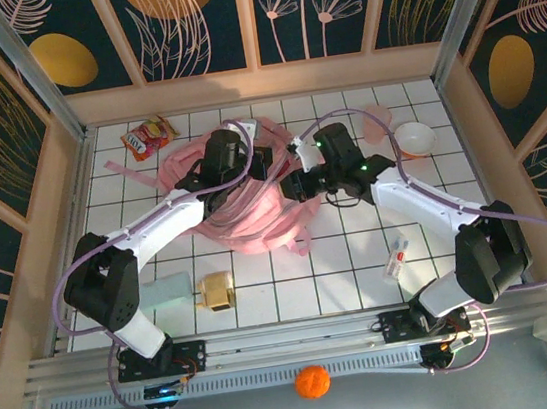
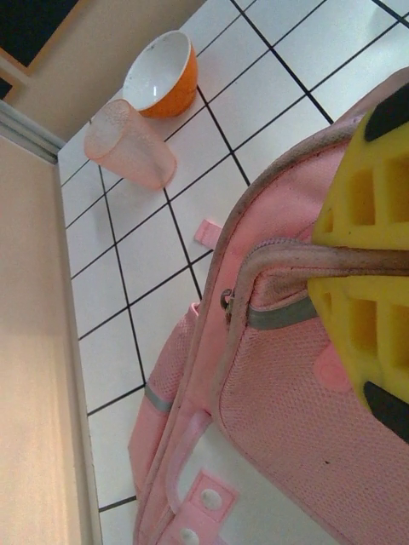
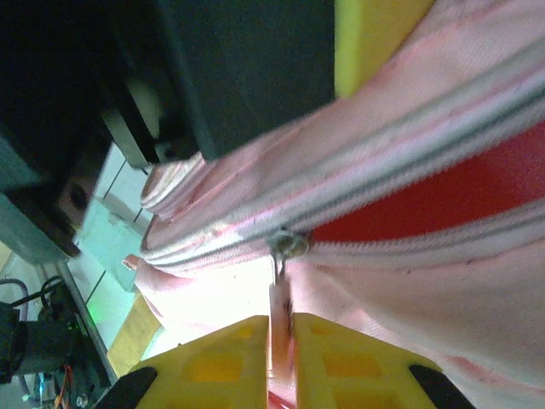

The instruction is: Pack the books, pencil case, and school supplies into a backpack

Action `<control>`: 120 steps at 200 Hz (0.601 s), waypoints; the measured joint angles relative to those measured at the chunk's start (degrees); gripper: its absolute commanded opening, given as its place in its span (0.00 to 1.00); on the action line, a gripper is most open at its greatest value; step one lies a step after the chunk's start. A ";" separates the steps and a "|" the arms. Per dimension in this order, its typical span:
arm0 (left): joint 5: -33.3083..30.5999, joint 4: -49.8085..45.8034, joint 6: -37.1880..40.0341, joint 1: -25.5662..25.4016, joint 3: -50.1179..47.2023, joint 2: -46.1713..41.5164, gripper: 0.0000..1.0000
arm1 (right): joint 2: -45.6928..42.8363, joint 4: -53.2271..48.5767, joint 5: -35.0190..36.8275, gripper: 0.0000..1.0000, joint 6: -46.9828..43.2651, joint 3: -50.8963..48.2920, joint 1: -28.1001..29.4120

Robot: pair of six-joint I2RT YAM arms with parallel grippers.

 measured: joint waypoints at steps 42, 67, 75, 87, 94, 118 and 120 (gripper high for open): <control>0.02 0.66 -1.01 0.07 0.22 0.00 0.00 | 0.02 0.52 0.11 0.26 -0.04 -0.66 0.24; 0.22 0.68 -1.29 0.07 0.22 0.00 0.00 | 0.02 1.81 0.74 0.35 -0.26 -0.68 0.24; 0.24 0.68 -1.40 0.11 0.22 0.00 0.00 | 0.04 2.19 0.94 0.35 -0.28 -0.68 0.24; 0.37 0.68 -1.42 0.13 0.22 0.00 0.00 | 0.11 2.67 1.07 0.35 -0.26 -0.68 0.26; 0.42 0.70 -1.46 0.15 0.22 0.00 0.00 | 0.26 3.02 1.09 0.34 -0.28 -0.68 0.24; 0.42 0.70 -1.64 0.15 0.22 0.00 0.00 | 1.22 4.28 1.09 0.25 -0.11 -0.68 0.33; 0.39 0.70 -1.64 0.15 0.22 0.00 0.00 | 1.31 4.31 1.14 0.24 -0.13 -0.68 0.35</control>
